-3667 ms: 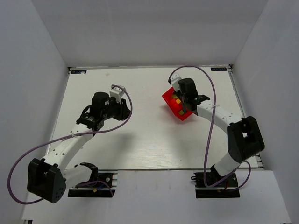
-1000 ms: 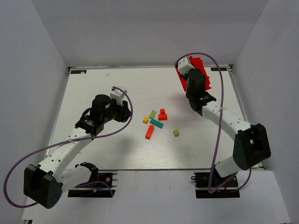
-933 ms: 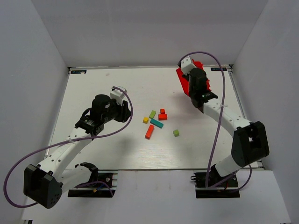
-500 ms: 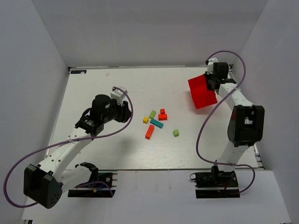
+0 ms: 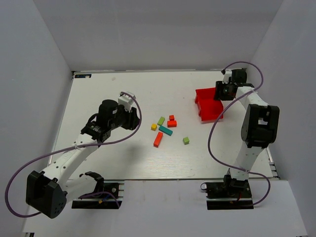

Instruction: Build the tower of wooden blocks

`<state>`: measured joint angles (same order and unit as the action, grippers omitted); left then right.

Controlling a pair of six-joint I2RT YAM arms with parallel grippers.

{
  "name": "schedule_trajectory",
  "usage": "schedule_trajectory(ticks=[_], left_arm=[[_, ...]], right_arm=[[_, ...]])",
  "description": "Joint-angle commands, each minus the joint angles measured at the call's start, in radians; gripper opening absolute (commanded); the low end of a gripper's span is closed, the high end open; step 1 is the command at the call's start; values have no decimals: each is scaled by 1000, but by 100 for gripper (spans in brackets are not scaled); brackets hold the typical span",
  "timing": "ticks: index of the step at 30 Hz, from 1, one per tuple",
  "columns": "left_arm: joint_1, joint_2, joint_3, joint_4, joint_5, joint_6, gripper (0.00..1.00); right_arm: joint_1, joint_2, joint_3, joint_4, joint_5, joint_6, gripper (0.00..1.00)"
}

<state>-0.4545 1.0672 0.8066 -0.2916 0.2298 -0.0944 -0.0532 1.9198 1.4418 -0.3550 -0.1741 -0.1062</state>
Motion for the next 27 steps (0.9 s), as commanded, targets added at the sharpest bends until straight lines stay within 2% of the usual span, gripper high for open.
schedule_trajectory(ticks=[1, 4, 6, 10, 12, 18, 21, 22, 23, 24, 25, 26, 27], left_arm=[[-4, 10, -6, 6, 22, 2, 55], [-4, 28, 3, 6, 22, 2, 56], [-13, 39, 14, 6, 13, 2, 56], [-26, 66, 35, -3, -12, 2, 58], [-45, 103, 46, -3, -39, 2, 58], [-113, 229, 155, -40, -121, 2, 58], [-171, 330, 238, -92, -219, -7, 53], [-199, 359, 262, -110, -253, -7, 52], [-211, 422, 310, -151, -318, -19, 49], [-222, 451, 331, -170, -346, -19, 47], [-240, 479, 351, -187, -395, -19, 40], [-249, 503, 380, -211, -411, -19, 35], [-250, 539, 391, -212, -423, -19, 31]], right_arm=[[-22, -10, 37, -21, -68, 19, 54], [-36, -41, 23, -25, -91, 8, 77], [-45, -96, 9, -22, -90, -21, 84], [-42, -258, -108, 40, -50, -76, 90], [-39, -405, -142, 65, -18, -107, 90], [-22, -588, -237, 67, -17, -230, 90], [-26, -659, -277, 25, -249, -251, 90], [-24, -660, -274, 8, -422, -254, 90], [-16, -656, -271, -59, -476, -263, 85], [-11, -657, -264, -67, -523, -245, 66], [13, -656, -265, -67, -604, -222, 38], [25, -651, -259, -65, -608, -198, 0], [38, -648, -256, -62, -591, -184, 0]])
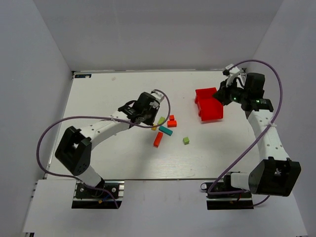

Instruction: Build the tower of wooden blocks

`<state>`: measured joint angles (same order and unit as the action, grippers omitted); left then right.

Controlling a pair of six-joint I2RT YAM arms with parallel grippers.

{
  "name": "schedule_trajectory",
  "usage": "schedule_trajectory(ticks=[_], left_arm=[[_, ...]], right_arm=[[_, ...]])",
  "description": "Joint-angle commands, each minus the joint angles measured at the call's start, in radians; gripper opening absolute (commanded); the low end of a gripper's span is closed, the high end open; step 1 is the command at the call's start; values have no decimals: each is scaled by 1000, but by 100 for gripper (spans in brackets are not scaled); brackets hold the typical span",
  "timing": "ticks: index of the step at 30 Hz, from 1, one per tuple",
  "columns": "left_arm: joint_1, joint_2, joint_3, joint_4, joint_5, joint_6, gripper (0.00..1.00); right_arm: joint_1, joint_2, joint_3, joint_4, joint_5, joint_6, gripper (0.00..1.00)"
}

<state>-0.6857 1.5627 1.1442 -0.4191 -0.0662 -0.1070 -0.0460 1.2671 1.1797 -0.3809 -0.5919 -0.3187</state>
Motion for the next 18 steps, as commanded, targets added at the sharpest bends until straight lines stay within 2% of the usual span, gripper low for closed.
schedule_trajectory(ticks=[1, 3, 6, 7, 8, 11, 18], left_arm=[[-32, 56, 69, -95, -145, -7, 29], [-41, 75, 83, -104, -155, 6, 29], [-51, 106, 123, -116, -146, 47, 40], [-51, 115, 141, -116, -132, 61, 48], [-51, 115, 141, -116, -117, 70, 52], [-51, 115, 152, -126, -78, 92, 60], [-60, 5, 85, -116, 121, 102, 57]], right_arm=[[82, 3, 6, -26, -140, 30, 0], [112, 5, 14, -12, -73, 23, 0], [182, 49, 43, -51, -19, -19, 28], [207, 64, 64, -59, 0, -16, 32], [221, 72, 69, -65, 12, -22, 34], [316, 106, 72, -75, 94, -39, 36], [400, 91, -2, -12, 202, -42, 36]])
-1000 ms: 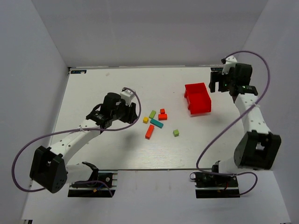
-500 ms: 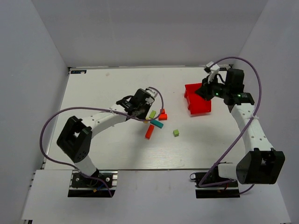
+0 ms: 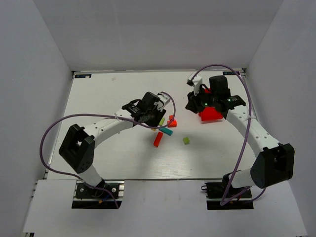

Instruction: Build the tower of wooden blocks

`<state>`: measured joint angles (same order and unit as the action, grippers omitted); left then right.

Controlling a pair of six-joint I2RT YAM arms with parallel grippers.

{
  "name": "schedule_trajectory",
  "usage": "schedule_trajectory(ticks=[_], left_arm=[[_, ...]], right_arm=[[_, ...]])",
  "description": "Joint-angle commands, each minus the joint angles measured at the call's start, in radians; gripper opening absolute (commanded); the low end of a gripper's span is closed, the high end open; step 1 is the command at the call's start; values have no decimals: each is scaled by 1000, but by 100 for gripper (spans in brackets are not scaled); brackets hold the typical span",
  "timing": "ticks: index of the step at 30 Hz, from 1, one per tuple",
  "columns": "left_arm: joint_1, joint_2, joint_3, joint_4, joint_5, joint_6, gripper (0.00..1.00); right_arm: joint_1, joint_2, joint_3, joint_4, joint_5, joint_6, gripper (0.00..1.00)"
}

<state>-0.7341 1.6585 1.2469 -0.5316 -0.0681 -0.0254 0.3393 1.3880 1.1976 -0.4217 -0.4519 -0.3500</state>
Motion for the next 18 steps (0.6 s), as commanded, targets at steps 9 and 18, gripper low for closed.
schedule_trajectory(ticks=[9, 18], left_arm=[[-31, -92, -78, -2, 237, 32, 55], [-71, -4, -78, -34, 160, 22, 58]], right_arm=[[46, -44, -69, 67, 142, -23, 36], [53, -47, -101, 80, 148, -35, 36]])
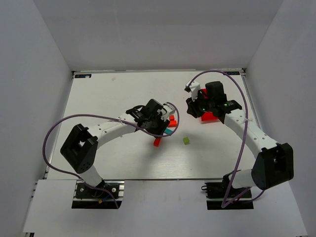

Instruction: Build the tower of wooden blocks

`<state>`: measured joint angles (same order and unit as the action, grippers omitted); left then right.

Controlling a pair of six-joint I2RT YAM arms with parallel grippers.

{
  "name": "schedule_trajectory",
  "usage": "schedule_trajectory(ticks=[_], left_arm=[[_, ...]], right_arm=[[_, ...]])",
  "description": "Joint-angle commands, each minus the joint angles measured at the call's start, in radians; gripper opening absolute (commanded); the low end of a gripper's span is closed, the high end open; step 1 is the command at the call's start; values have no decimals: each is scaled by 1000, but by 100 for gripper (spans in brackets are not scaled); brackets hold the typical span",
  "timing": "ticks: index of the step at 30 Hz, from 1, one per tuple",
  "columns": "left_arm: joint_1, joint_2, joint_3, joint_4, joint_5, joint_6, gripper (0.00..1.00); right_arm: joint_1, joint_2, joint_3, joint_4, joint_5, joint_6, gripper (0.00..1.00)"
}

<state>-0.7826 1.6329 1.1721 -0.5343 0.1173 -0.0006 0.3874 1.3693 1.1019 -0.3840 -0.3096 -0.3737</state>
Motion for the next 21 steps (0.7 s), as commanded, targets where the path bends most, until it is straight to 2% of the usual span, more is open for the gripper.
schedule_trajectory(ticks=[1, 11, 21], left_arm=[[-23, 31, -3, -32, -34, -2, 58], [-61, 125, 6, -50, -120, -30, 59], [-70, 143, 15, -41, -140, -39, 61]], right_arm=[[7, -29, -5, 43, 4, -14, 36], [8, -33, -24, 45, 0, -24, 38], [10, -42, -34, 43, -8, -27, 38]])
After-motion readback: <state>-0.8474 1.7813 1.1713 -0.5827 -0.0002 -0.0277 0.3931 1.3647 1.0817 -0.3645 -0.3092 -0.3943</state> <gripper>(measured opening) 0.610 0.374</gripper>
